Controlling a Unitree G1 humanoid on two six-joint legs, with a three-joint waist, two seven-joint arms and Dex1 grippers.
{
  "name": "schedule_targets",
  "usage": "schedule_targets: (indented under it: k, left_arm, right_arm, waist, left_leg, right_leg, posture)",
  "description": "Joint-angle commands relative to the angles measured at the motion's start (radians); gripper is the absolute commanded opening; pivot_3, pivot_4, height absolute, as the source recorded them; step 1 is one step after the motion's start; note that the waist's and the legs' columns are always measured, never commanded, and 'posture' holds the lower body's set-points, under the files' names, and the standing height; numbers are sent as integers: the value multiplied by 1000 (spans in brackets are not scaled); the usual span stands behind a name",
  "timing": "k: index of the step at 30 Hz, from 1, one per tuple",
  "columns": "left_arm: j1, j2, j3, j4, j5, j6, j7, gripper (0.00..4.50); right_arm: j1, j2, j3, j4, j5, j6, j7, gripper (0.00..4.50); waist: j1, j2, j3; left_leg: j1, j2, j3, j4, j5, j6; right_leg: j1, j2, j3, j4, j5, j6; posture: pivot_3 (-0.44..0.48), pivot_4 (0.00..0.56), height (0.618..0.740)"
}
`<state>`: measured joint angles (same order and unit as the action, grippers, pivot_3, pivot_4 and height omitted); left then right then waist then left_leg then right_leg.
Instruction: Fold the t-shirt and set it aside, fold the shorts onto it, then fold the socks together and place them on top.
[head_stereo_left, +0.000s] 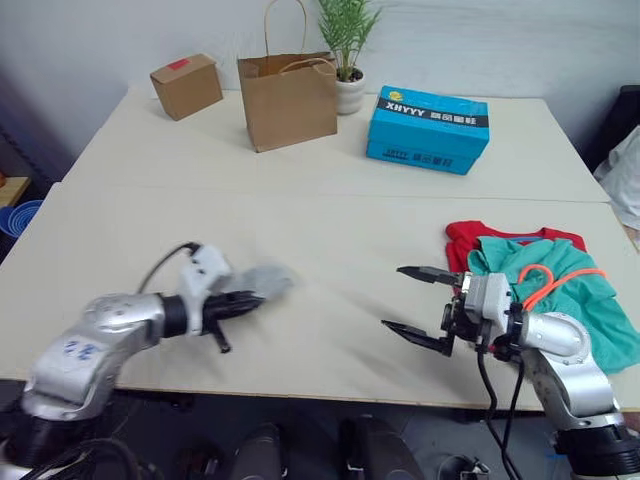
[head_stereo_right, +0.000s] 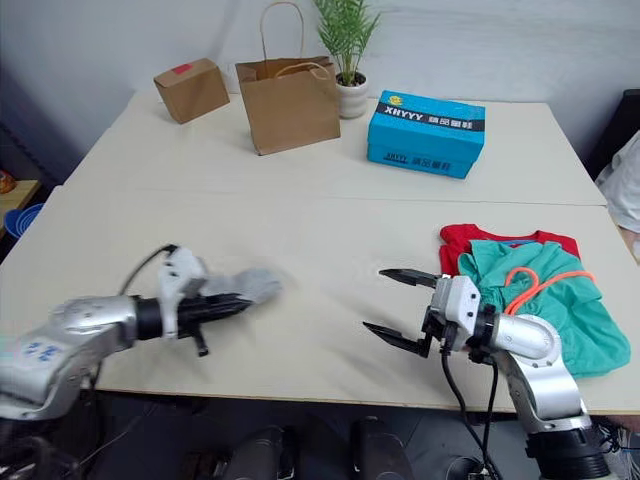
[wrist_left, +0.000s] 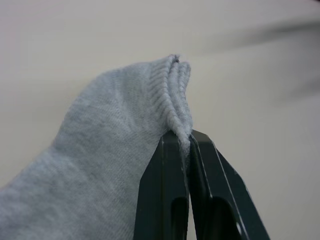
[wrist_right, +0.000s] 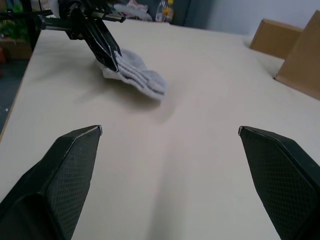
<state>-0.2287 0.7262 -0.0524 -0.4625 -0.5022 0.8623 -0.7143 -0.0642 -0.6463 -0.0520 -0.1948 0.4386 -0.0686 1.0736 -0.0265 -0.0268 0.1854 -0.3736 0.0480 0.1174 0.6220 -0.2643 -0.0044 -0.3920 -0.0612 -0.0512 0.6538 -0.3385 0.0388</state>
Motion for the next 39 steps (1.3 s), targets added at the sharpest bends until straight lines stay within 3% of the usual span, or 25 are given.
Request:
schedule_targets:
  k: [1,7,12,16,19,22,23,25,28,30,32,35,39]
  left_arm:
    - [-76,-77,-138,23,47,-27,3,23]
    - [-177,-244,-307,171,129,-84,1,23]
    - [-211,-287,-331,215,173,-153,-13,1436]
    - [-190,-244,-232,181,108,-253,-121,2693]
    - [-185,-184,-88,162,-18,-281,-247,2693]
    - [-209,-126,-8,222,-36,-293,-286,2693]
    - [-221,-108,13,253,-27,-304,-294,2720]
    - [-282,-56,14,410,80,-402,-294,2314]
    - [-346,-21,-34,592,210,-591,-320,1453]
    - [-404,-28,-68,770,299,-729,-322,786]
    - [-456,-66,-74,902,343,-806,-293,159]
    - [-494,-132,-83,1015,369,-876,-292,0]
    - [-494,-180,-95,1058,378,-897,-338,0]
  right_arm:
    - [43,-33,-58,-58,2,23,-31,4500]
    - [166,-55,-88,-157,-8,57,-66,4500]
    - [212,-49,-129,-282,97,332,-230,4500]
    - [220,-71,-143,-367,158,475,-279,4500]
    - [226,-83,-142,-400,186,512,-268,4500]
    - [243,-96,-126,-430,204,549,-254,4500]
    - [249,-98,-119,-440,210,561,-255,4111]
    - [252,-105,-62,-455,167,567,-256,3640]
    - [240,-107,23,-445,94,563,-262,2518]
    - [204,-95,138,-379,-40,500,-271,1813]
    - [180,-61,175,-337,-74,499,-299,1105]
    - [135,-33,209,-288,-145,473,-329,53]
    - [73,5,241,-219,-216,435,-361,53]
  waist:
    - [1,-1,1]
    - [1,-2,1]
    - [-1,-3,2]
    - [-1,-3,2]
    - [-1,-3,2]
    - [2,-3,2]
    - [2,-3,2]
    - [4,-4,2]
    - [6,-4,3]
    - [7,-5,2]
    - [8,-5,2]
    - [12,-5,2]
    - [10,-7,2]
  left_leg:
    - [0,0,0,0,0,0]
    - [-1,0,0,3,0,0]
    - [-1,1,0,6,0,0]
    - [-1,1,-1,6,0,0]
    - [-2,1,-1,5,0,0]
    - [-2,1,-1,5,0,0]
    - [-2,0,-1,6,0,0]
    - [-2,0,-1,6,-1,1]
    - [-2,0,-1,6,-1,1]
    - [-3,0,-1,5,-2,2]
    - [-5,0,0,6,-3,4]
    - [-13,0,0,10,-4,5]
    - [-17,0,1,13,-1,1]
  right_leg:
    - [0,0,0,0,0,0]
    - [0,2,1,1,0,2]
    - [0,2,2,2,0,3]
    - [0,2,2,3,0,3]
    - [-1,2,1,3,0,3]
    - [-1,2,1,2,0,4]
    - [0,1,1,2,0,4]
    - [0,2,1,2,0,4]
    - [-1,2,1,1,0,4]
    - [-1,1,1,-1,0,5]
    - [-2,1,1,-1,1,6]
    - [-8,0,0,-1,1,7]
    - [-11,1,0,0,1,9]
  posture:
    - [0,150,740]
    - [0,150,740]
    - [0,150,740]
    - [0,150,740]
    - [0,150,740]
    - [0,150,740]
    - [0,150,740]
    - [0,150,740]
    - [0,150,740]
    - [0,150,740]
    - [0,150,740]
    - [0,150,740]
    - [0,150,740]
